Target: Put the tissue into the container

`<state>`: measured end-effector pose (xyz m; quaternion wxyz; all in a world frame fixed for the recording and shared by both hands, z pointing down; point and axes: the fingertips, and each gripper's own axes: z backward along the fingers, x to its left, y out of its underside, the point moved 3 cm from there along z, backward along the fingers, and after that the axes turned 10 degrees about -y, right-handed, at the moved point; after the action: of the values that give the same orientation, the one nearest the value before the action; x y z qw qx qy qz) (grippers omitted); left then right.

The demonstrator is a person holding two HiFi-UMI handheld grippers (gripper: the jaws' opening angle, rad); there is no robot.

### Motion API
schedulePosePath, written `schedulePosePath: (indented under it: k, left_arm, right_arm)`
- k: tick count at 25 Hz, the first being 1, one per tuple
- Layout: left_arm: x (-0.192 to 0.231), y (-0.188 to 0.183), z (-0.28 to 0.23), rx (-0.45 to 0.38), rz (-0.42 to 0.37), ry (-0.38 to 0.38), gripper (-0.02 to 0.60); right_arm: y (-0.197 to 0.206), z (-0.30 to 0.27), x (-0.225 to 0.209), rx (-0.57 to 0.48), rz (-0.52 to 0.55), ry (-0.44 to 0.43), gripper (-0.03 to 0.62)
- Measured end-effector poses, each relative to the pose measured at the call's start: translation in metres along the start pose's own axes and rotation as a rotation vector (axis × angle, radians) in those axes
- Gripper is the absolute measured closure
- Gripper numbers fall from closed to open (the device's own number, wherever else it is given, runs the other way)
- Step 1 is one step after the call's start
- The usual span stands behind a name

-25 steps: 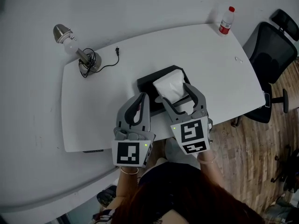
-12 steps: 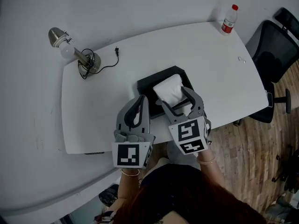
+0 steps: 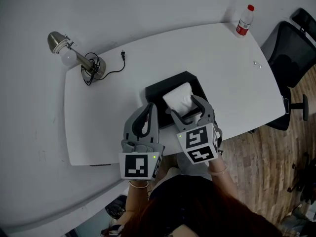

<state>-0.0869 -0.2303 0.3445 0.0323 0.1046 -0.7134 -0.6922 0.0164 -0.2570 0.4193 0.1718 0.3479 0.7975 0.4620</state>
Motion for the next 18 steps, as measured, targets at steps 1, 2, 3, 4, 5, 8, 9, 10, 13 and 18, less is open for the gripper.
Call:
schedulePosePath:
  k: [1, 2, 3, 4, 5, 8, 9, 10, 13, 18]
  left_arm:
    - [0.001, 0.001, -0.001, 0.002, 0.002, -0.001, 0.554]
    - [0.001, 0.001, -0.002, 0.006, 0.005, -0.002, 0.554]
    - [0.001, 0.002, -0.002, 0.011, 0.010, -0.003, 0.554]
    - [0.002, 0.003, -0.002, 0.014, 0.014, -0.004, 0.554]
    - [0.003, 0.004, -0.003, 0.014, 0.013, -0.005, 0.554]
    - [0.006, 0.006, -0.004, 0.012, 0.010, -0.010, 0.554]
    - [0.007, 0.007, -0.004, 0.013, 0.013, -0.011, 0.554]
    - [0.008, 0.008, -0.005, 0.015, 0.016, -0.013, 0.554]
    - [0.009, 0.012, -0.006, 0.024, 0.023, -0.015, 0.554]
    - [0.009, 0.013, -0.007, 0.026, 0.028, -0.012, 0.554]
  right_arm:
    - [0.001, -0.002, 0.000, 0.008, -0.004, -0.003, 0.267]
    - [0.002, -0.003, 0.000, 0.016, -0.007, -0.005, 0.267]
    - [0.003, -0.005, 0.001, 0.024, -0.010, -0.008, 0.267]
    - [0.004, -0.006, 0.002, 0.031, -0.011, -0.012, 0.267]
    - [0.005, -0.008, 0.002, 0.038, -0.012, -0.016, 0.267]
    - [0.005, -0.012, 0.003, 0.050, -0.011, -0.022, 0.267]
    - [0.006, -0.013, 0.004, 0.056, -0.010, -0.023, 0.267]
    - [0.007, -0.014, 0.004, 0.064, -0.009, -0.025, 0.267]
    - [0.010, -0.017, 0.005, 0.091, -0.010, -0.035, 0.267]
    - [0.012, -0.021, 0.005, 0.140, -0.014, -0.052, 0.267]
